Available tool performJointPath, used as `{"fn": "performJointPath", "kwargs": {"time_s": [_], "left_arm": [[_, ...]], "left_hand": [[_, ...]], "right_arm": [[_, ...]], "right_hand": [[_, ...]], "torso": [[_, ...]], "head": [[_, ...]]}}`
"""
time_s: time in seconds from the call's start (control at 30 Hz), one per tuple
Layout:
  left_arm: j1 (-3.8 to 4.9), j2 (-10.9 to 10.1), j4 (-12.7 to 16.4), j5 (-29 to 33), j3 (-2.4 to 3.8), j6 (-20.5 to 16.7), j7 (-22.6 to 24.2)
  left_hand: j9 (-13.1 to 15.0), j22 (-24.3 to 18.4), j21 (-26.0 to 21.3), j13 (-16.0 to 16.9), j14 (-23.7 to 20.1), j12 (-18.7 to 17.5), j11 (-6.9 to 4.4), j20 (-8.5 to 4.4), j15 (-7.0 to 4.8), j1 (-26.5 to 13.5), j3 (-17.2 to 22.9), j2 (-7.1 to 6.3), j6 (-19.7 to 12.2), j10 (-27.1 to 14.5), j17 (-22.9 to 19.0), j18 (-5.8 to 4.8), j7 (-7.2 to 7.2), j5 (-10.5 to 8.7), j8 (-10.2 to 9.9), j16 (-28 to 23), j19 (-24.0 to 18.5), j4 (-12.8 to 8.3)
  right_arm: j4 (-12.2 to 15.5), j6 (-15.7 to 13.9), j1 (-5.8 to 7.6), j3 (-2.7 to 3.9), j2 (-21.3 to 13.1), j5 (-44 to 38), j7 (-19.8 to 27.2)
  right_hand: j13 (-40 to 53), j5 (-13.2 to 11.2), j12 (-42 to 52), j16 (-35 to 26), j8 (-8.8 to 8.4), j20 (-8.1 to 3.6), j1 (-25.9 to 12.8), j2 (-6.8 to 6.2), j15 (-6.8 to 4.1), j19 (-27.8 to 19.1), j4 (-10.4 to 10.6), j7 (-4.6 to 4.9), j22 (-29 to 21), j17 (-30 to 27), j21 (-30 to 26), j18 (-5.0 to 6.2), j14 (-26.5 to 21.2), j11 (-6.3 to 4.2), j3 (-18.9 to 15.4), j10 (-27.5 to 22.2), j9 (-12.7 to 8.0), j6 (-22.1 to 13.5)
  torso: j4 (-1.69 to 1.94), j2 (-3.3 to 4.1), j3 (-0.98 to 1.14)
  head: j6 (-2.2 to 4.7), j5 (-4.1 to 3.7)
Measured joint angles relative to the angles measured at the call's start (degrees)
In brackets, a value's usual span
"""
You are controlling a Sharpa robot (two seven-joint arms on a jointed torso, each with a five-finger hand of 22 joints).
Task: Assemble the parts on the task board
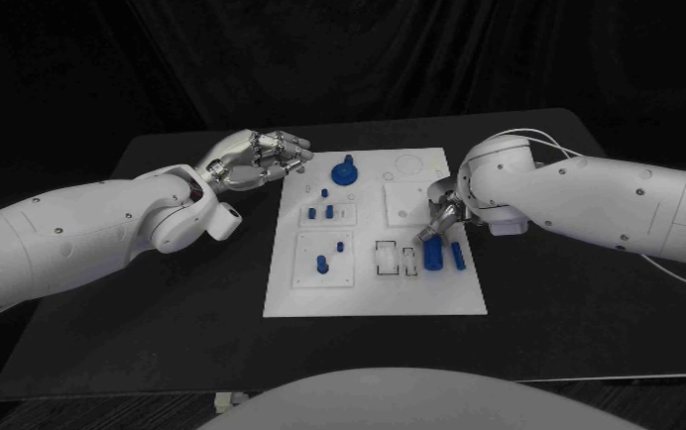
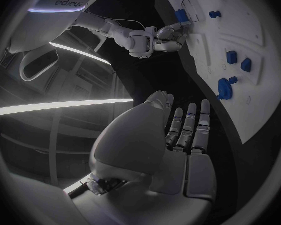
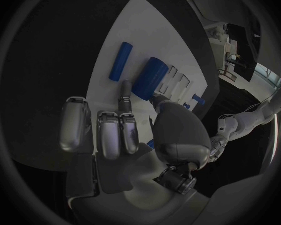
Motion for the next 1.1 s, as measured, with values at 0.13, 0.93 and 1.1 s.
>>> {"fn": "performJointPath", "kwargs": {"time_s": [0.13,0.93,1.1], "left_arm": [[0.00,0.05,-0.06,0.00,0.00,0.05,-0.08],[-0.04,0.53,-0.59,0.00,0.00,0.47,-0.50],[-0.06,0.59,-0.62,0.00,0.00,0.61,-0.59]], "left_hand": [[0.00,0.00,0.00,0.00,0.00,0.00,0.00,0.00,0.00,0.00,0.00,0.00,0.00,0.00,0.00,0.00,0.00,0.00,0.00,0.00,0.00,0.00],[0.05,0.05,0.00,0.00,0.21,0.00,0.00,0.00,0.21,0.00,0.00,0.00,0.20,0.00,0.00,0.00,0.20,0.21,0.00,0.00,0.00,0.00],[0.05,0.05,0.00,0.00,0.20,0.00,0.00,0.00,0.21,0.00,0.00,0.00,0.20,0.00,0.00,0.00,0.20,0.21,0.00,0.00,0.00,0.00]], "right_arm": [[0.39,-1.19,0.00,0.00,-0.38,0.08,0.00],[2.55,-5.16,1.33,0.01,-0.05,3.29,0.15],[2.37,-5.10,1.45,0.02,1.30,4.72,0.35]], "right_hand": [[0.00,0.00,0.00,-0.21,0.00,0.00,0.00,0.00,0.00,0.00,-0.06,-0.20,0.00,0.00,-0.37,-0.01,0.00,0.00,0.06,0.00,0.54,-0.23],[0.04,0.05,0.00,-0.71,-0.01,0.00,0.64,-0.14,0.01,0.00,-0.93,0.00,-0.02,0.00,-1.71,-0.02,0.00,0.01,0.61,-0.01,1.71,-1.45],[0.04,0.22,0.00,-0.71,-0.06,0.00,1.04,-0.23,0.01,0.00,-1.09,0.21,-0.02,0.00,-2.07,-0.02,-0.01,0.01,0.77,-0.01,1.88,-1.65]], "torso": [[0.00,0.00,0.01],[-0.04,-0.02,0.02],[-0.03,-0.01,0.02]], "head": [[0.00,0.06],[0.00,0.12],[0.00,0.29]]}}
